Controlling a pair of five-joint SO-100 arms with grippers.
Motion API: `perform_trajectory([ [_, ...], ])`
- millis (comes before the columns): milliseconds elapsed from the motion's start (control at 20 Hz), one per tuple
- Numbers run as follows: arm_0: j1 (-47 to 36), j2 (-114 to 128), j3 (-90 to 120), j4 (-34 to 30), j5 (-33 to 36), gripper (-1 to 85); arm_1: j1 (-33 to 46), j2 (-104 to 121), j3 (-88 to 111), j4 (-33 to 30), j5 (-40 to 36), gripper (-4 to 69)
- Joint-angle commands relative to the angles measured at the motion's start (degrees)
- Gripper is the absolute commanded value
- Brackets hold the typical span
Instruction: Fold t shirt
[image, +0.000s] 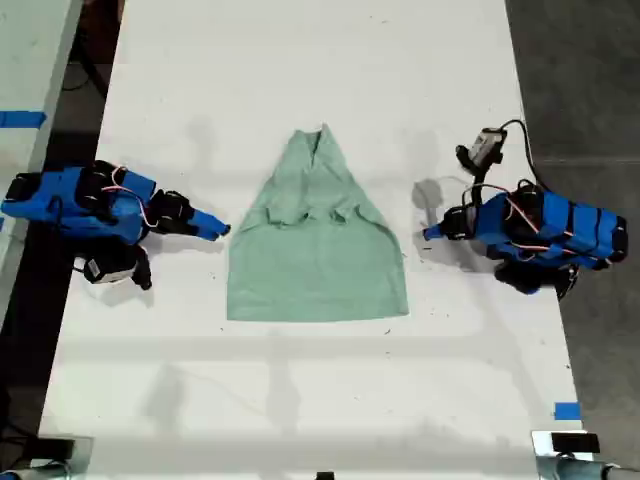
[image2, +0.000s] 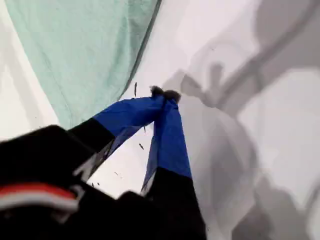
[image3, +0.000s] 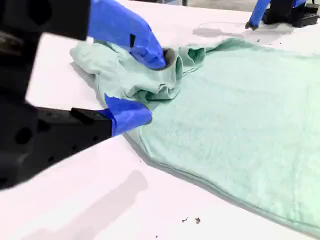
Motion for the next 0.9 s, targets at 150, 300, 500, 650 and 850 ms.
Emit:
perform_trajectory([
  [150, -24.6, 0.9, 2.4, -2.1, 11.3, -0.3, -0.9, -1.2, -4.1, 1.1, 5.6, 6.6],
  [300, -24.5, 0.9, 2.4, -2.1, 11.3, -0.3, -7.6, -11.3, -7.6, -3.3, 11.3, 18.4],
  [500, -24.4, 0.9, 2.4, -2.1, 11.3, -0.3, -14.3, -27.2, -11.2, -15.9, 17.2, 26.2],
  [650, -24.4, 0.9, 2.4, -2.1, 11.3, -0.3, -16.1, -42.1, -13.4, -29.1, 18.8, 26.4],
  [850, -24.2, 0.9, 2.4, -2.1, 11.3, -0.3, -17.7, -65.1, -18.7, -41.6, 21.3, 25.4],
])
